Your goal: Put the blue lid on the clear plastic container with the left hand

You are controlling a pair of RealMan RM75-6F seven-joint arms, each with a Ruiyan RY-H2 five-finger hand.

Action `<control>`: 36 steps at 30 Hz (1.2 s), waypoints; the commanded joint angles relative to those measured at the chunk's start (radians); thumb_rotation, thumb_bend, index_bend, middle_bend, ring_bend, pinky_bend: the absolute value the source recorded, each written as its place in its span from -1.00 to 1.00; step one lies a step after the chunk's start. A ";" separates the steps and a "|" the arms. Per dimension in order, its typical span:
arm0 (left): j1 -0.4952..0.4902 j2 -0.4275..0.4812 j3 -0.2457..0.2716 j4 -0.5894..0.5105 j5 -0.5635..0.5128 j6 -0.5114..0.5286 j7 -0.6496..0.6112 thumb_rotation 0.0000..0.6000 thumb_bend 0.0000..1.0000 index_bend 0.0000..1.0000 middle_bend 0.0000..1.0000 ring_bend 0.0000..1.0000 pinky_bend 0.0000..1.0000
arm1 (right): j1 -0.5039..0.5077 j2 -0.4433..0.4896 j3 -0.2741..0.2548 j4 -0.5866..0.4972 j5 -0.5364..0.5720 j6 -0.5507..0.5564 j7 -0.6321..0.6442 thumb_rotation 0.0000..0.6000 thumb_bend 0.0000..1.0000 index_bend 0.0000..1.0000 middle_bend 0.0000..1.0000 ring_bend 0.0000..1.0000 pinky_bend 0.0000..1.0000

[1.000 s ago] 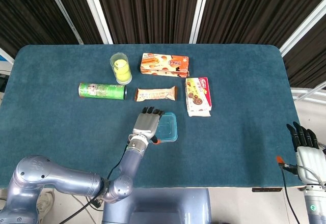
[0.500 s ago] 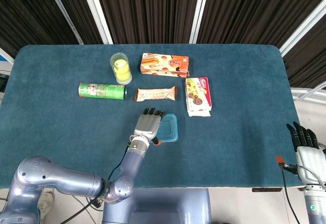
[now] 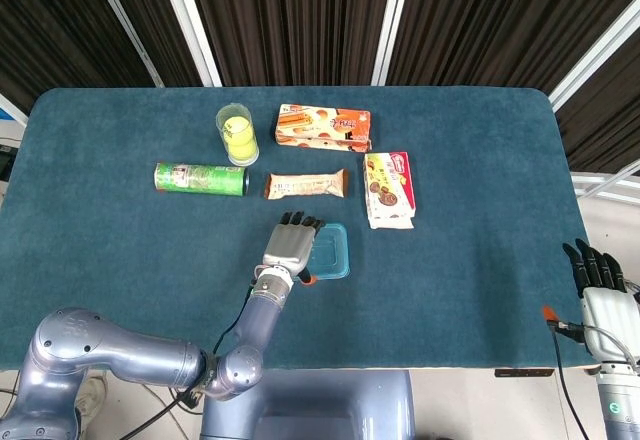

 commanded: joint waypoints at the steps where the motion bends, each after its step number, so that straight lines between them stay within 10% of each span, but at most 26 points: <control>1: 0.001 -0.001 0.001 0.002 -0.003 -0.002 0.004 1.00 -0.28 -0.64 -0.39 -1.00 -0.97 | 0.000 0.000 0.000 0.000 0.000 0.000 0.000 1.00 -0.42 -0.88 -1.00 -0.99 -1.00; 36: 0.022 -0.026 0.001 0.027 0.016 -0.004 0.021 1.00 -0.29 -0.65 -0.44 -1.00 -0.98 | 0.000 0.000 0.002 0.000 0.001 0.001 0.002 1.00 -0.42 -0.88 -1.00 -0.99 -1.00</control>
